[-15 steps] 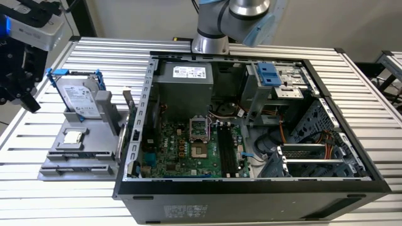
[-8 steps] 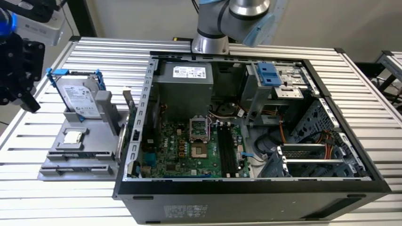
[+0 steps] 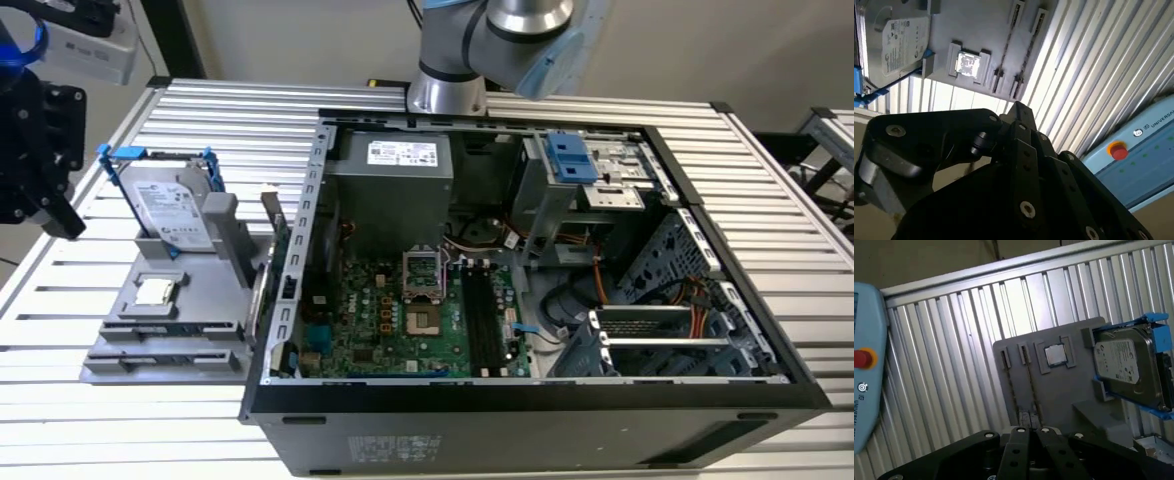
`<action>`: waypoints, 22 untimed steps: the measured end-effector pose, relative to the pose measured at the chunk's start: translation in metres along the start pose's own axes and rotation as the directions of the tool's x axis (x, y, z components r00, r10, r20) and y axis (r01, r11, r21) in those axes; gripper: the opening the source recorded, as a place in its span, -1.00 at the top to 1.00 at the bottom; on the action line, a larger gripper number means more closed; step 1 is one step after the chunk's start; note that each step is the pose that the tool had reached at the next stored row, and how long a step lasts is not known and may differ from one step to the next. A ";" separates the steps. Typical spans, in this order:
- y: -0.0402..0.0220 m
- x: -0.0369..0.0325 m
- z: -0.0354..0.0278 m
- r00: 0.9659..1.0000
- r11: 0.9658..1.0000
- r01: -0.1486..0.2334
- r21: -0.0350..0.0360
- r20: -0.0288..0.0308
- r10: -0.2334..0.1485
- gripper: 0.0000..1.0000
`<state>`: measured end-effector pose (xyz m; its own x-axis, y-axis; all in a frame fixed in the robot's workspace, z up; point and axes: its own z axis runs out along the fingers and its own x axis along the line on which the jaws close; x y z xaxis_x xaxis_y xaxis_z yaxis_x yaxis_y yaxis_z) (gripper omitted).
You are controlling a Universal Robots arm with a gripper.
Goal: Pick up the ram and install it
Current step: 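Pick up the ram and move it above insertion slot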
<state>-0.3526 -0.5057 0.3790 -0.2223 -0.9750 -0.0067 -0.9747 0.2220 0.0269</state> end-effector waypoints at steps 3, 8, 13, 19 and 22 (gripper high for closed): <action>0.0000 0.0000 0.0001 0.998 0.998 0.056 0.001 -0.001 -0.056 1.00; 0.0000 0.0000 0.0010 0.989 0.989 0.146 0.008 -0.002 -0.146 1.00; 0.0000 0.0000 0.0019 0.973 0.973 0.229 0.013 -0.003 -0.229 1.00; -0.0001 0.0000 0.0040 0.951 0.951 0.308 0.014 -0.003 -0.308 1.00; 0.0000 0.0000 0.0048 0.948 0.948 0.319 0.015 -0.002 -0.319 1.00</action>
<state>-0.3527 -0.5056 0.3741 0.1005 -0.9949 -0.0128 -0.9949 -0.1006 0.0086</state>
